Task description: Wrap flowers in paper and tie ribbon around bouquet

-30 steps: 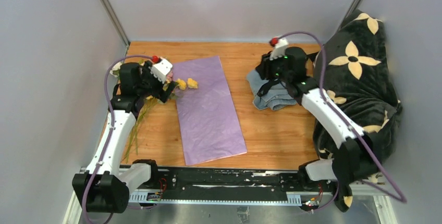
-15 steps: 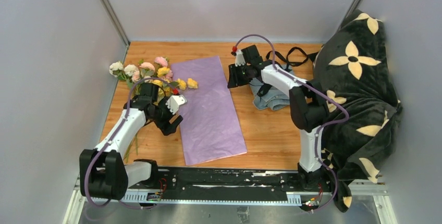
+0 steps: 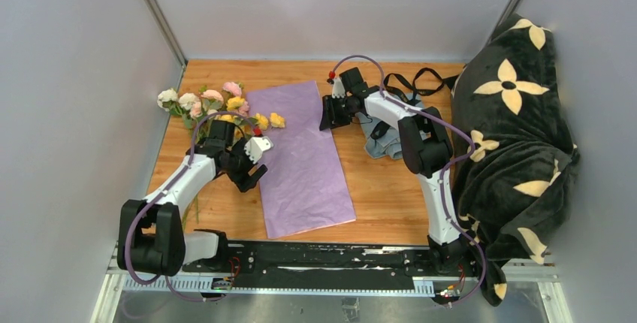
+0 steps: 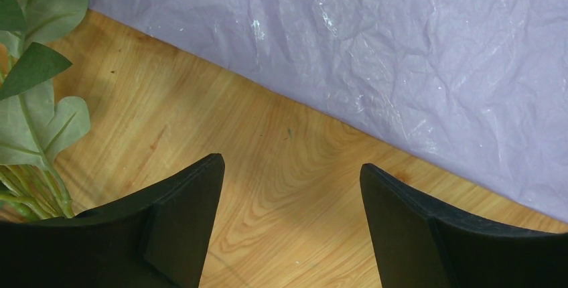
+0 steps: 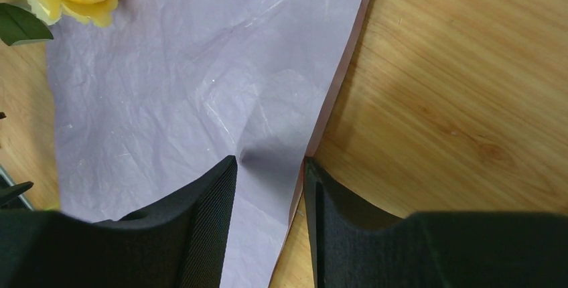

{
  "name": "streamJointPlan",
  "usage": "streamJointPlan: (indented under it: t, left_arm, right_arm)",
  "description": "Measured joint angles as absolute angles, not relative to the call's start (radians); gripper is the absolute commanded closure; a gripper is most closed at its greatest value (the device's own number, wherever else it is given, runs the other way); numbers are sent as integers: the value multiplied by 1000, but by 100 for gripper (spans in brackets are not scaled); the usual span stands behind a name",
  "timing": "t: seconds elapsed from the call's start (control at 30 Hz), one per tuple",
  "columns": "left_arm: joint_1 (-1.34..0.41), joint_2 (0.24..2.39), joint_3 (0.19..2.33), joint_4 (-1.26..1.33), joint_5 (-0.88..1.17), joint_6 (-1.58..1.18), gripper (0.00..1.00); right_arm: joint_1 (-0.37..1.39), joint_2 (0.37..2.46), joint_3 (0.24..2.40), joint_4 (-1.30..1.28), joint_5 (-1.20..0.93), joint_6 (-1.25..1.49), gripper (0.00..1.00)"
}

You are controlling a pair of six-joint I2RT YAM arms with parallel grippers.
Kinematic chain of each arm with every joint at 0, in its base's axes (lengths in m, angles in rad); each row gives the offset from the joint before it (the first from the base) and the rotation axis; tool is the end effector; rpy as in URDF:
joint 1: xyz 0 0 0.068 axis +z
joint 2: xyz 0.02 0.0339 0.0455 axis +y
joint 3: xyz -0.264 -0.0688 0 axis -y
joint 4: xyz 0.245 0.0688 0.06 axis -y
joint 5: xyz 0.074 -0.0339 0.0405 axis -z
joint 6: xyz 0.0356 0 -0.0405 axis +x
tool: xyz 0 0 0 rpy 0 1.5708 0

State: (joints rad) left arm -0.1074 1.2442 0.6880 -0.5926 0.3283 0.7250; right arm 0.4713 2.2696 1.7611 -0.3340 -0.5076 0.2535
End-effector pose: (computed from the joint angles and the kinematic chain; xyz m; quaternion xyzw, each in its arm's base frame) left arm 0.2167 -0.0349 0.1869 0.4213 0.8685 -0.0894 0.2454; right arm 0.4403 0.2438 0.1703 -0.1872 0.8894 0.3416 0.2392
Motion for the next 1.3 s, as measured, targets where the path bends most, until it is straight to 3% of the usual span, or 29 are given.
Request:
streamJointPlan:
  t: [0.07,0.17,0.2,0.53,0.87,1.07,1.3]
  left_arm:
    - [-108,1248,688,-579,328,722,17]
    - [-108,1256,688,-566,329,718,17]
    - [-109,1257,688,-562,329,717,17]
    - [-109,1274,716,-571,342,692,15]
    - [-179,1210,912,-646,517,661,14]
    - [-307,1205,982,-717,558,664,11]
    - [-312,1184,1142,-829,600,693,0]
  right_arm:
    - [471,2270,1761,-334,-517,260,68]
    - [471,2270,1761,-329,-544,281,95]
    - [471,2270,1761,-328,-554,285,100]
    - [465,2230,1697,-263,-641,398,100]
    - [440,1854,1332,10,-598,587,100]
    - [440,1735,1249,102,-528,673,100]
    - [441,1547,1232,139,-390,726,100]
